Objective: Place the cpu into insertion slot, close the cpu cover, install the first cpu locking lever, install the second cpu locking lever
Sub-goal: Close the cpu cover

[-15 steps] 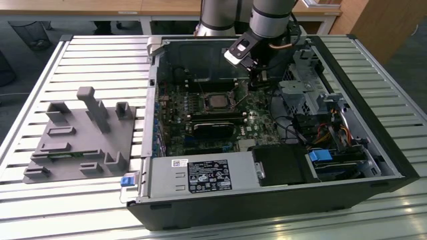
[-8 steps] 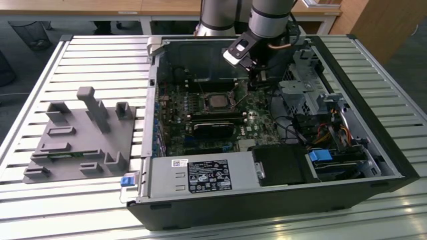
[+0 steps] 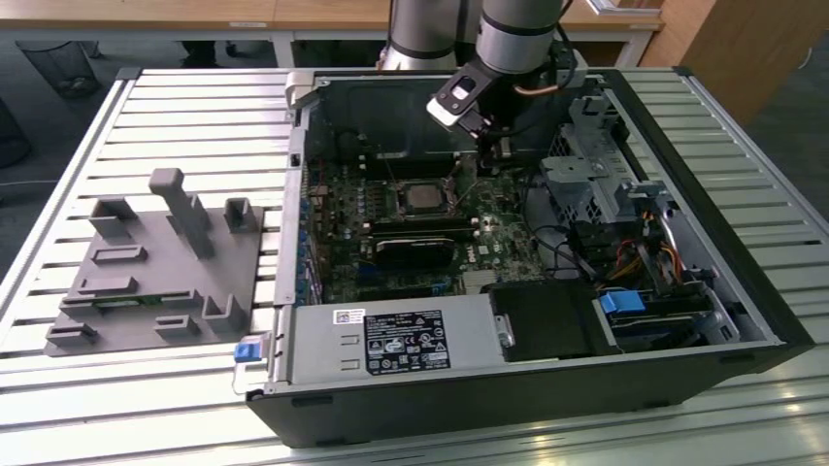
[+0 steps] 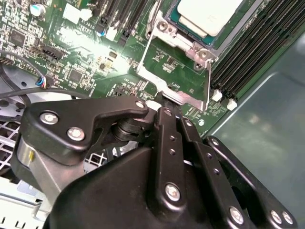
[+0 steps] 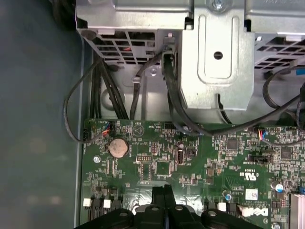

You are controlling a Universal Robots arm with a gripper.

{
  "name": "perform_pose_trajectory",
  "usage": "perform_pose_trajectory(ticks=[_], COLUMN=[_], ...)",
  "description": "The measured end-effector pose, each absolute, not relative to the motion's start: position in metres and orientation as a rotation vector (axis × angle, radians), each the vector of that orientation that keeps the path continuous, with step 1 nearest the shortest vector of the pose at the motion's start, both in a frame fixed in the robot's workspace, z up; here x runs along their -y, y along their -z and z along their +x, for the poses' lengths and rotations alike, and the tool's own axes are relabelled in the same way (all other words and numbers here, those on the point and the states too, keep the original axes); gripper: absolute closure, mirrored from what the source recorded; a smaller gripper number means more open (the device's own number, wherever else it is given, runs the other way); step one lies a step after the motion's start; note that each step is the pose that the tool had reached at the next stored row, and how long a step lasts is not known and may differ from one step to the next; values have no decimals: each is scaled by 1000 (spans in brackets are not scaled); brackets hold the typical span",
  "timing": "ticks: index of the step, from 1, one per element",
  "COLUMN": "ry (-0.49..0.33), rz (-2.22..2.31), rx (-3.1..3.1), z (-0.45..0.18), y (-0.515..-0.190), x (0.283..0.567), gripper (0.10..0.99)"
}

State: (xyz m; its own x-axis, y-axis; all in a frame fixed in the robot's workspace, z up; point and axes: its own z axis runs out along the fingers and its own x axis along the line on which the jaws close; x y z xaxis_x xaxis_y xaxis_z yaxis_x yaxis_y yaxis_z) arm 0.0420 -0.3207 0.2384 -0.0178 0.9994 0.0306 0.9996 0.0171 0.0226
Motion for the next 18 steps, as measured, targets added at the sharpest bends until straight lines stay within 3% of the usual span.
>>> perform_pose_trajectory(ticks=[18], ry=[59], rz=[-2197], rx=[2236], z=[34], y=[-238], x=[321], gripper=[969])
